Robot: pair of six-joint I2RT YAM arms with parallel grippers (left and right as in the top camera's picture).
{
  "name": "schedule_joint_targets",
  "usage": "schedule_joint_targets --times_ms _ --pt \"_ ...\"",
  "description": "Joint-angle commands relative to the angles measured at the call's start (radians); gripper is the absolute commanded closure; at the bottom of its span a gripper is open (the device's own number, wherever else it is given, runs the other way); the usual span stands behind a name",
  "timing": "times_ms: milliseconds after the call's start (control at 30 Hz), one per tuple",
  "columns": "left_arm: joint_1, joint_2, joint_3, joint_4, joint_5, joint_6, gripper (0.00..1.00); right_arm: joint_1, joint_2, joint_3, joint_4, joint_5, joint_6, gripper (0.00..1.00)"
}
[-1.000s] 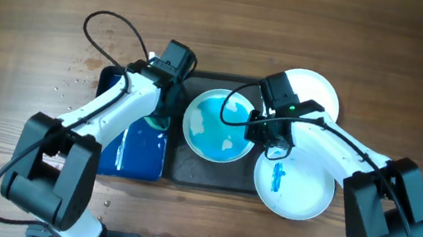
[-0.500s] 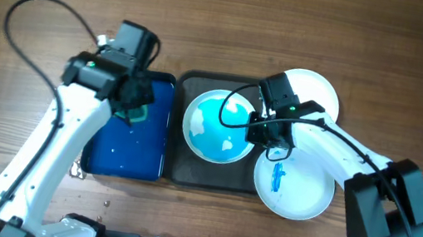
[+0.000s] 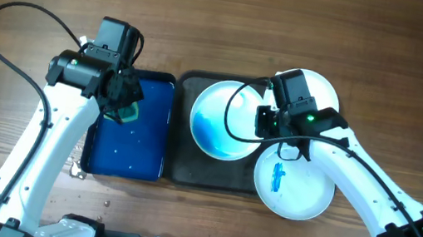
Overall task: Clean dirty plates on tray and stack at the side
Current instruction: 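Lift the plate with the right gripper and move it left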
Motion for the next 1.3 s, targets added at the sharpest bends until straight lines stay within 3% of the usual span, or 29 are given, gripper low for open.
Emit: schedule_joint_targets --times_ms 0,267,467,667,833,1000,1267 --pt "0.006 -0.023 0.011 0.005 0.009 -0.017 0.96 0.016 -0.023 0.055 0.015 0.037 -0.05 0.96" --pt "0.006 -0.023 0.011 0.004 0.009 -0.017 0.96 0.099 -0.022 0.163 -0.017 0.154 -0.097 0.96" --pt "0.023 -0.023 0.012 0.032 0.009 -0.019 0.96 0.103 -0.021 0.257 -0.111 0.055 -0.063 0.96" --pt "0.193 -0.023 0.027 0.043 0.083 -0.044 0.96 0.103 0.0 0.274 -0.169 -0.136 0.053 0.96" --pt "0.378 -0.025 0.032 0.061 0.167 -0.039 0.96 0.111 0.052 0.291 -0.172 -0.19 0.055 0.96" --pt "0.517 -0.026 0.032 0.063 0.226 0.014 0.96 0.193 0.188 0.462 -0.218 -0.183 0.037 0.95" --pt "0.609 -0.026 0.032 0.053 0.256 0.013 0.96 0.336 0.444 0.831 -0.353 0.046 -0.023 0.96"
